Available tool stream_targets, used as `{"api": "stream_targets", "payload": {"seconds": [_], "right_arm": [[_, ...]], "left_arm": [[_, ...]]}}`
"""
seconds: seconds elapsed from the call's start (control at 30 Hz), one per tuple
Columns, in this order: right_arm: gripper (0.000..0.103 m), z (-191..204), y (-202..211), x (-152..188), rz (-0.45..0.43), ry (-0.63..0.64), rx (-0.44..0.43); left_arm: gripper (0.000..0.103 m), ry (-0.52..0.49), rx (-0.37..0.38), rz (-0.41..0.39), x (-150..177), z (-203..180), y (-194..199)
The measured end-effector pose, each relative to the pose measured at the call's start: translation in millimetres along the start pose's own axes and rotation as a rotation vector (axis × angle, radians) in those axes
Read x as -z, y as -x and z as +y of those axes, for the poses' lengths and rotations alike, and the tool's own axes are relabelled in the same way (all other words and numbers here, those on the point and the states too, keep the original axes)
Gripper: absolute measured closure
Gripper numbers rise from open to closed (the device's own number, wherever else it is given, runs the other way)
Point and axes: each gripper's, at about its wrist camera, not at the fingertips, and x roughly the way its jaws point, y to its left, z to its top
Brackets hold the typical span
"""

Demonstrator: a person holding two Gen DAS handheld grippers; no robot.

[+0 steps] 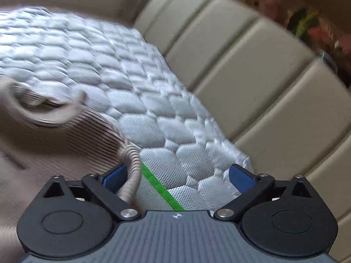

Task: Fold clothes
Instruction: 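Spread the shirt flat on the mat with both tools, then release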

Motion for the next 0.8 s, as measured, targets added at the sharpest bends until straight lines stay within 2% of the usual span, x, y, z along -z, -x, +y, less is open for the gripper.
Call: {"api": "stream_targets", "payload": {"seconds": [0.07, 0.13, 0.23, 0.27, 0.3, 0.33, 0.43, 0.47, 0.5, 0.57, 0.6, 0.67, 0.73, 0.77, 0.8], "right_arm": [[0.004, 0, 48, 2, -0.059, 0.027, -0.063], [0.004, 2, 93, 7, -0.072, 0.009, -0.171], [0.008, 23, 151, 25, -0.051, -0.032, -0.356], [0.012, 35, 165, 32, -0.036, -0.041, -0.412], [0.016, 48, 175, 39, -0.019, -0.041, -0.461], [0.017, 64, 179, 45, -0.014, -0.014, -0.47], [0.021, 110, 190, 64, 0.001, 0.066, -0.495], [0.024, 120, 184, 68, 0.01, 0.093, -0.479], [0.035, 129, 179, 72, 0.019, 0.118, -0.464], [0.045, 124, 171, 70, 0.016, 0.12, -0.458], [0.063, 122, 167, 69, 0.015, 0.121, -0.456], [0.083, 107, 163, 62, -0.006, 0.121, -0.419], [0.084, 80, 161, 50, -0.046, 0.128, -0.34], [0.097, 61, 156, 42, -0.063, 0.132, -0.282], [0.099, 41, 149, 33, -0.075, 0.131, -0.213]], "left_arm": [[0.008, 0.017, 0.024, -0.009, -1, -1, 5], [0.007, 0.049, 0.048, -0.02, -3, 1, 10], [0.006, 0.116, 0.082, -0.031, -7, 7, 18], [0.006, 0.136, 0.088, -0.033, -7, 9, 20], [0.005, 0.152, 0.092, -0.036, -7, 11, 23], [0.005, 0.169, 0.096, -0.038, -8, 13, 25], [0.005, 0.168, 0.074, -0.049, -6, 14, 32], [0.005, 0.163, 0.067, -0.054, -6, 15, 37], [0.005, 0.16, 0.063, -0.06, -5, 15, 41], [0.005, 0.168, 0.046, -0.077, -5, 18, 49], [0.004, 0.173, 0.037, -0.086, -5, 20, 53], [0.002, 0.183, 0.018, -0.103, -5, 24, 60], [0.002, 0.198, -0.001, -0.099, -5, 27, 58], [0.002, 0.206, -0.01, -0.095, -4, 28, 56], [0.002, 0.213, -0.02, -0.091, -4, 30, 53]]}}
